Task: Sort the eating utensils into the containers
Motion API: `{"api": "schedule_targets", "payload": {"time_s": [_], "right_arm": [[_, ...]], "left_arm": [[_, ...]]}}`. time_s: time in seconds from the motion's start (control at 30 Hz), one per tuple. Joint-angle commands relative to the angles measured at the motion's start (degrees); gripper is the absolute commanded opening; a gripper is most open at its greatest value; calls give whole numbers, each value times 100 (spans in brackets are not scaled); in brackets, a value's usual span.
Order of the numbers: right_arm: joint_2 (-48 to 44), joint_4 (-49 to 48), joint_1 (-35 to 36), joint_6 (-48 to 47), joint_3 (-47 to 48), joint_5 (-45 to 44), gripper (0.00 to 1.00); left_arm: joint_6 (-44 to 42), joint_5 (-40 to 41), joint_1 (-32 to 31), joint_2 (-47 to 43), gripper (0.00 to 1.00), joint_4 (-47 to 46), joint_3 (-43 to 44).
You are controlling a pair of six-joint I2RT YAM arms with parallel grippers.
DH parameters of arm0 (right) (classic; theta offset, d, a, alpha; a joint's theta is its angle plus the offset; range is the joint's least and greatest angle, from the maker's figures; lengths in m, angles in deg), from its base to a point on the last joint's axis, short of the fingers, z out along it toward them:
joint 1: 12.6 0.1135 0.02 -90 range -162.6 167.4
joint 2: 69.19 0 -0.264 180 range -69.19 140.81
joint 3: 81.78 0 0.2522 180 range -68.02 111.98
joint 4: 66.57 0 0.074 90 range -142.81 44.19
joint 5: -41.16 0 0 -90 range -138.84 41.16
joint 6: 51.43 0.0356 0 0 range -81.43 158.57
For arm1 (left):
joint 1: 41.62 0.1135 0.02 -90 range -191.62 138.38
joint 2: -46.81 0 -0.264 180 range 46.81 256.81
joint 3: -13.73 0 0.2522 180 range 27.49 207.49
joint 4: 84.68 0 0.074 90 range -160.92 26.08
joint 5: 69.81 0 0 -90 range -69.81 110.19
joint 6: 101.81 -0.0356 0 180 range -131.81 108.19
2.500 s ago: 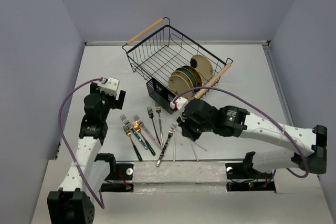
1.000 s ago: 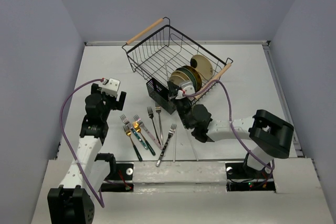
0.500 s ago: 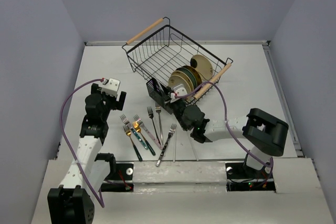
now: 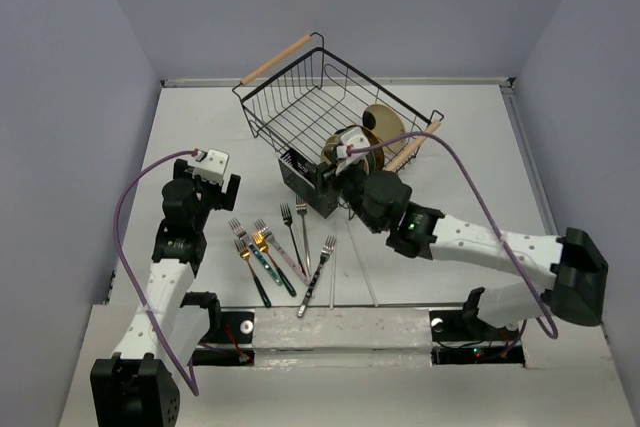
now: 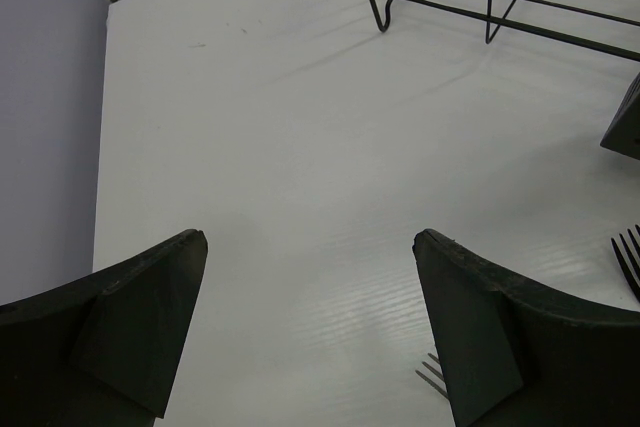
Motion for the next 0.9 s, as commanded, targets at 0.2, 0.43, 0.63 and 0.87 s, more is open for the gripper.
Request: {"api": "schedule_targets", "payload": {"time_s": [0.2, 0.43, 0.63, 0.87], "right_arm": [[-323, 6538, 111, 2896, 1403, 608, 48], [486, 7578, 753, 4224, 1288, 449, 49], [680, 7191, 806, 4576, 674, 520, 50], [1127, 6770, 570, 4682, 217, 485, 57]], "left_arm": [[-72, -105, 44, -75, 99, -385, -112], [-63, -53, 35, -136, 99, -377, -120], [-63, -26, 44, -198, 99, -359, -138], [-63, -26, 35, -215, 99, -359, -147]]}}
